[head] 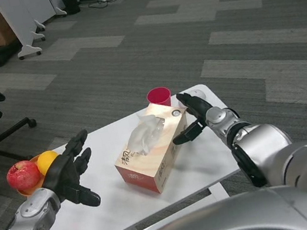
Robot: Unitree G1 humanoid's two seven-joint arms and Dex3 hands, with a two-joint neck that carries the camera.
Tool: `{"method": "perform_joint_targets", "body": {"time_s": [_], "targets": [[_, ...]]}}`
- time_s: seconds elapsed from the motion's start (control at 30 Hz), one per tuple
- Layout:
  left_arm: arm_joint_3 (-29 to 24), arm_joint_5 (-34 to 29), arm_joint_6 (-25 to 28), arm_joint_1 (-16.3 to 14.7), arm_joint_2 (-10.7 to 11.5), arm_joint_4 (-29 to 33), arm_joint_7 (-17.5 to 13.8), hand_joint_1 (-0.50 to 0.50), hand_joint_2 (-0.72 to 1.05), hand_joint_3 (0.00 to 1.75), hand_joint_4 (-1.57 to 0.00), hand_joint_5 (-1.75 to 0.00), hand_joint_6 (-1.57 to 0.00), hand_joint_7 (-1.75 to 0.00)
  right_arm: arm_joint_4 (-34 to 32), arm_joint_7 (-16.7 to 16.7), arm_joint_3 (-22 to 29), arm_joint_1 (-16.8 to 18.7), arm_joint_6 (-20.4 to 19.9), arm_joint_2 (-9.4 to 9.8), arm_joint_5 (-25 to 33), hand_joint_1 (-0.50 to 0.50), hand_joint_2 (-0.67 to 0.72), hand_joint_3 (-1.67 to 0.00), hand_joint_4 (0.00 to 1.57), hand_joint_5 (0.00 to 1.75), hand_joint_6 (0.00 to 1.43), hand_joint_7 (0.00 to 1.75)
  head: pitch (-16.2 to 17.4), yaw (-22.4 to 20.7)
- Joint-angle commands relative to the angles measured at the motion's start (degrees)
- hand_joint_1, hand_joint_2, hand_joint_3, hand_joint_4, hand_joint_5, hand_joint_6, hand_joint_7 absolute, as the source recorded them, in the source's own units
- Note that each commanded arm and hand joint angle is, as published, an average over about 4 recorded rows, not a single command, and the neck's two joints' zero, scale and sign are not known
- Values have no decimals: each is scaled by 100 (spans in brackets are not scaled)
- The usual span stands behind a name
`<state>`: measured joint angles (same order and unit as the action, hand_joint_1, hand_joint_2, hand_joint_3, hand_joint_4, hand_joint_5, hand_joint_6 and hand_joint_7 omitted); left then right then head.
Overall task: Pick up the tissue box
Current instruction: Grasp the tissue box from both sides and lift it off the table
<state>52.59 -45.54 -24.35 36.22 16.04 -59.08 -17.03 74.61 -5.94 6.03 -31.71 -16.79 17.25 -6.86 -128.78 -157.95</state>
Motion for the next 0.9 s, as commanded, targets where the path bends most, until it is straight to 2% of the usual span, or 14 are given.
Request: {"method": "perform_joint_targets", "body": {"time_s": [0.03,0.2,0.3,0.43,0.57,0.7,0.9], "targets": [[185,-25,185,217,4,-163,40,50,-37,7,0,0,0,0,63,75,-8,-160,0,-27,-18,4,-10,-52,0,19,0,0,8,-6],[401,-14,363,307,-22,-227,42,50,-37,9,0,0,0,0,105,93,-102,-160,5,-62,-18,4,-10,-48,0,19,0,0,17,-12],[497,19,431,351,-42,-273,42,50,-37,9,0,0,0,0,148,93,-157,-157,0,-80,-18,4,-10,-48,0,27,0,0,40,-43],[693,34,497,441,-59,-293,47,50,-37,7,0,0,0,0,186,93,-201,-151,0,-91,-18,4,-8,-48,0,19,0,0,50,-62],[875,32,523,514,-75,-297,51,50,-37,2,0,0,0,0,208,93,-273,-151,0,-104,-18,7,-10,-48,0,19,0,0,64,-93],[910,14,528,527,-75,-297,51,50,-37,9,0,0,0,0,221,93,-331,-129,0,-121,-18,4,-10,-48,0,19,0,0,72,-99],[910,-43,521,527,-75,-297,53,50,-37,9,0,0,0,0,190,86,-339,-23,0,-135,-18,5,-10,-48,0,19,0,0,86,-89]]}}
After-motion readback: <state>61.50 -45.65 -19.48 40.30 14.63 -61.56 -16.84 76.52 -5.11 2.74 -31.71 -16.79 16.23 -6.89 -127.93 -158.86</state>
